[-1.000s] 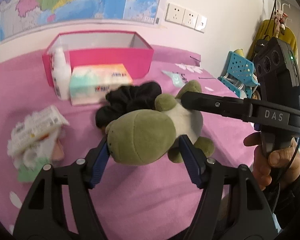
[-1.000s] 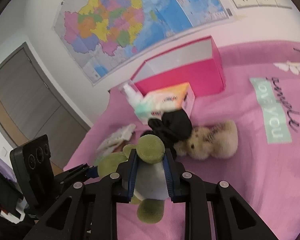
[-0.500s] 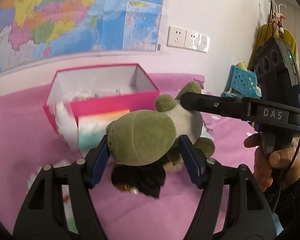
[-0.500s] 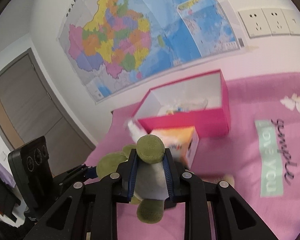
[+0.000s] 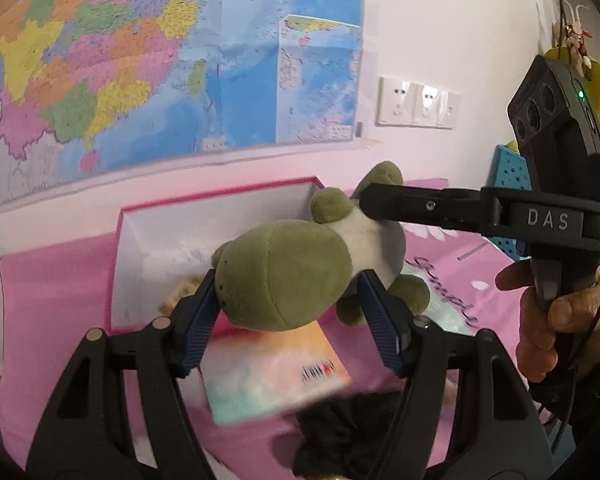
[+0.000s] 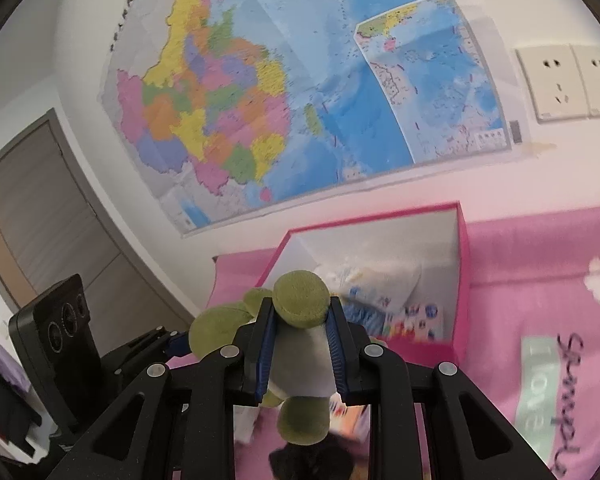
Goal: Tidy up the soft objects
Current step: 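Carry the turtle plush into the pink box and open the left tool, then move the left tool back toward the black scrunchie, then grasp the black scrunchie with the left tool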
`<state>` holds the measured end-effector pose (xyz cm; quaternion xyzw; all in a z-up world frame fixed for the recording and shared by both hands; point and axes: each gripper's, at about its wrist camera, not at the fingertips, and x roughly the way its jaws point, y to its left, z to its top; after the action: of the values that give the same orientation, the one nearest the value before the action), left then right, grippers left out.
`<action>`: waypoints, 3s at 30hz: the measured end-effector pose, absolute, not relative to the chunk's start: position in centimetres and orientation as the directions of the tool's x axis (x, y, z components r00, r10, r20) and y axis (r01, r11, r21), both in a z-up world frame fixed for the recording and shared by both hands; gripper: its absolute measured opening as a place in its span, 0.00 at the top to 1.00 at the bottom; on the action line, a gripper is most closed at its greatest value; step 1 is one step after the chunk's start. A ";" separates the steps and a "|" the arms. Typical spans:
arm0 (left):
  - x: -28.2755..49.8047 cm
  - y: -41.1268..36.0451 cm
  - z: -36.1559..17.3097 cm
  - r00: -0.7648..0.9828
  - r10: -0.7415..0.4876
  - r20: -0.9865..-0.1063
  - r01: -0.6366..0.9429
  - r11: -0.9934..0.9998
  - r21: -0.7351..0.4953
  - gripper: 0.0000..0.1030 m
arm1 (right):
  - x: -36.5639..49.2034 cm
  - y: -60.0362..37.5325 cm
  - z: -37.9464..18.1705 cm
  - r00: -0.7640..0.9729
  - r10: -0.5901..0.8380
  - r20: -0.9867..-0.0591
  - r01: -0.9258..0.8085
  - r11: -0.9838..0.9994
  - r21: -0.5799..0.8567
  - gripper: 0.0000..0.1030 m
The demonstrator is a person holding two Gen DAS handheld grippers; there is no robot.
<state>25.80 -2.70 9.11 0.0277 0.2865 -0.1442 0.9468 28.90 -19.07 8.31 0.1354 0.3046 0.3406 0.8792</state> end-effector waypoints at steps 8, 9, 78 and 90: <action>32.0 -3.4 8.8 0.777 -0.214 -0.592 0.275 0.961 0.013 0.32 | 34.9 -18.4 8.8 0.587 0.656 -0.474 -0.492 0.754 0.435 0.76; 32.5 -3.5 8.5 0.772 -0.209 -0.601 0.272 0.962 0.015 0.32 | 35.7 -18.4 8.6 0.588 0.648 -0.485 -0.483 0.762 0.432 0.76; 15.4 -4.2 -2.9 0.680 -0.127 -0.722 0.112 0.991 -0.069 0.01 | 16.3 -20.6 -0.5 0.597 0.480 -0.642 -0.446 0.865 0.232 0.09; 17.6 -4.7 -4.4 0.652 -0.130 -0.747 0.123 0.990 -0.065 0.01 | 20.8 -18.1 -1.8 0.527 0.503 -0.685 -0.471 0.844 0.257 0.25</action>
<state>17.57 -4.71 -4.36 -0.0040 0.4112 -0.0697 0.9089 20.82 -18.09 -1.78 0.0198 0.3983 0.2787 0.8737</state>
